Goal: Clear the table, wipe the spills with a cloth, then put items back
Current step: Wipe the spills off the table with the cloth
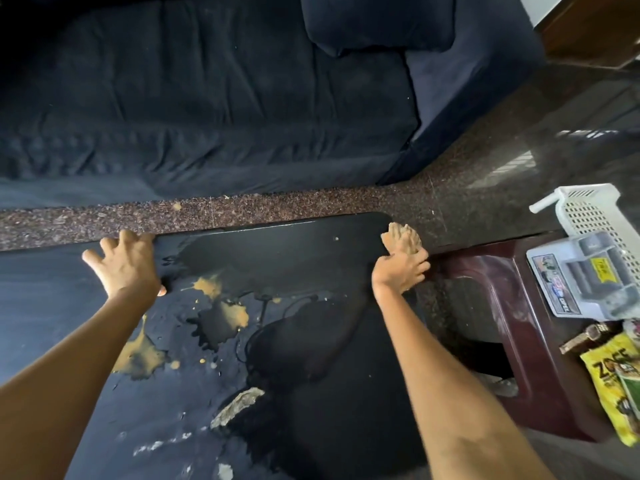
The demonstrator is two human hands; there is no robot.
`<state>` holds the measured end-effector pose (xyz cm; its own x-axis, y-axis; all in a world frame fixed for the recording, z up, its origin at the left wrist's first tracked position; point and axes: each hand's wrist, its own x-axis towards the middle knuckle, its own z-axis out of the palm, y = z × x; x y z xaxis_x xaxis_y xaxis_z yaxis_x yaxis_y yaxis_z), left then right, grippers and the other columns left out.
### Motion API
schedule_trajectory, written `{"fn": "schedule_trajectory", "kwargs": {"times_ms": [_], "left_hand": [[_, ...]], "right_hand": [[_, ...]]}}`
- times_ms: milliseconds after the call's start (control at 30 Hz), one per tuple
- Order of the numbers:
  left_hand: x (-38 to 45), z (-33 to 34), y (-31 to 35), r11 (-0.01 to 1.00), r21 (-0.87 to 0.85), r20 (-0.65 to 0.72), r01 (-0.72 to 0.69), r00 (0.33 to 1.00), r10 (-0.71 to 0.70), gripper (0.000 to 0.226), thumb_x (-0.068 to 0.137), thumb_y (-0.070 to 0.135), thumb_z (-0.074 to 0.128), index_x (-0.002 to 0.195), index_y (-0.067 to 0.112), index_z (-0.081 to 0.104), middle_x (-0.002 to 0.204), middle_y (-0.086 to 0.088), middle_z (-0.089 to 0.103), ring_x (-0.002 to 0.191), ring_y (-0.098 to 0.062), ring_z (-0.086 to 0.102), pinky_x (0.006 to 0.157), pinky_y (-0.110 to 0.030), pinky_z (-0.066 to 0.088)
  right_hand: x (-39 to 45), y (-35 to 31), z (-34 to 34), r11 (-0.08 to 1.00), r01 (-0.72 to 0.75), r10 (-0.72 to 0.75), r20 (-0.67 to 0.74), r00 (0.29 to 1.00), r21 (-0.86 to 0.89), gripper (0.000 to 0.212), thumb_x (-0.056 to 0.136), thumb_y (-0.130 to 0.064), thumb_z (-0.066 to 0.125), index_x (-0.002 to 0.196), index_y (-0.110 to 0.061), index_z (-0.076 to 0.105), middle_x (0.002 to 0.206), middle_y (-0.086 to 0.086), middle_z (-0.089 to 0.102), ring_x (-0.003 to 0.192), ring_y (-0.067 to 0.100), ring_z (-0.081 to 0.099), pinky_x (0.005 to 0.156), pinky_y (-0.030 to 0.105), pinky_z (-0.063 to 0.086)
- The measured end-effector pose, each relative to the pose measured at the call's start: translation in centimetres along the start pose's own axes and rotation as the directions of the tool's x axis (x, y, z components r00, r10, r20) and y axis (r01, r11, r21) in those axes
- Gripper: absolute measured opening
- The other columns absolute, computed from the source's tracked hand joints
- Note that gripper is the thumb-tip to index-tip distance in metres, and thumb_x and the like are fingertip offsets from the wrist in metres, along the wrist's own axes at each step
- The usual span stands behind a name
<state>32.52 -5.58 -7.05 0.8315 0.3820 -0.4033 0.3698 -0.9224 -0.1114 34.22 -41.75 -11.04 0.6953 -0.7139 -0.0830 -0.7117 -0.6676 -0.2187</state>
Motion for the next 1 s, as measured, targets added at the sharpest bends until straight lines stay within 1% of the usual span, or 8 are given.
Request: {"fn": "schedule_trajectory", "kwargs": {"times_ms": [167,367,500,600,700,833,900,1000], "left_hand": [[0.0,0.0,0.1,1.0,0.022,0.026,-0.003,1.0,0.002,0.082,0.052,0.016,0.09,0.124,0.009,0.05,0.126,-0.019,0.046,0.121,-0.038,0.039,0.103,-0.053,0.029],[-0.8,0.6,-0.3,1.0,0.004,-0.014,-0.028,1.0,0.029,0.083,0.059,0.023,0.087,0.13,0.014,0.046,0.133,-0.017,0.044,0.123,-0.037,0.036,0.103,-0.054,0.028],[-1.6,1.2,-0.8,0.999,-0.014,-0.074,-0.037,0.997,0.036,0.072,0.068,0.025,0.081,0.13,0.013,0.047,0.132,-0.017,0.044,0.121,-0.035,0.036,0.102,-0.05,0.027],[-2.2,1.0,0.7,0.993,-0.114,-0.082,-0.017,0.997,0.007,0.063,0.074,0.028,0.076,0.129,0.013,0.048,0.13,-0.018,0.045,0.121,-0.035,0.036,0.102,-0.048,0.027],[-3.8,2.2,-0.6,0.983,-0.176,-0.068,0.06,0.995,-0.072,0.062,0.076,0.031,0.073,0.128,0.011,0.047,0.129,-0.02,0.046,0.121,-0.036,0.037,0.099,-0.049,0.028],[-4.6,2.9,-1.5,0.957,-0.288,-0.144,0.039,0.986,-0.083,0.056,0.077,0.025,0.073,0.126,0.01,0.05,0.128,-0.021,0.047,0.119,-0.037,0.038,0.098,-0.051,0.028],[-4.8,3.0,-1.8,0.935,-0.354,-0.191,0.013,0.978,-0.086,0.049,0.081,0.018,0.069,0.127,0.011,0.052,0.128,-0.021,0.048,0.12,-0.038,0.038,0.1,-0.05,0.026],[-6.5,4.1,-1.8,0.936,-0.343,-0.238,-0.081,0.971,-0.004,0.04,0.086,0.014,0.063,0.125,0.009,0.055,0.127,-0.02,0.05,0.118,-0.039,0.04,0.1,-0.05,0.024]], "right_hand": [[-10.5,-4.0,2.5,0.908,0.419,-0.419,-0.021,0.908,0.011,0.082,0.055,-0.005,0.071,0.132,-0.022,0.05,0.12,0.022,0.053,0.086,0.035,0.052,0.067,0.04,0.043],[-9.7,-0.5,2.0,0.335,0.94,-0.939,0.112,0.326,0.067,0.074,0.06,0.003,0.064,0.128,-0.025,0.054,0.124,0.011,0.055,0.093,0.031,0.054,0.072,0.038,0.045],[-4.0,5.8,0.3,0.635,0.773,-0.77,0.064,0.634,-0.013,0.063,0.069,-0.004,0.049,0.121,-0.038,0.055,0.121,-0.003,0.056,0.095,0.024,0.057,0.068,0.037,0.051],[-1.1,8.7,-0.3,0.984,0.178,-0.176,-0.102,0.979,0.007,0.056,0.073,-0.008,0.043,0.123,-0.03,0.056,0.122,0.007,0.052,0.102,0.032,0.054,0.08,0.047,0.05],[-2.8,6.6,-1.3,0.93,-0.353,0.362,-0.084,0.928,0.104,0.048,0.081,-0.004,0.052,0.129,-0.01,0.051,0.126,0.022,0.043,0.111,0.04,0.042,0.093,0.048,0.035],[-9.6,4.8,0.4,0.969,0.235,-0.241,-0.068,0.968,-0.08,0.066,0.07,0.004,0.059,0.133,-0.013,0.048,0.121,0.024,0.05,0.097,0.04,0.05,0.074,0.048,0.044],[-10.9,5.8,1.3,0.79,0.6,-0.607,-0.022,0.794,-0.121,0.072,0.064,0.006,0.065,0.13,-0.018,0.053,0.121,0.02,0.052,0.096,0.036,0.054,0.072,0.046,0.047],[-7.6,8.5,0.0,0.629,0.771,-0.766,0.09,0.636,-0.101,0.07,0.069,0.005,0.066,0.131,-0.023,0.052,0.128,0.012,0.048,0.105,0.033,0.053,0.08,0.046,0.05]]}}
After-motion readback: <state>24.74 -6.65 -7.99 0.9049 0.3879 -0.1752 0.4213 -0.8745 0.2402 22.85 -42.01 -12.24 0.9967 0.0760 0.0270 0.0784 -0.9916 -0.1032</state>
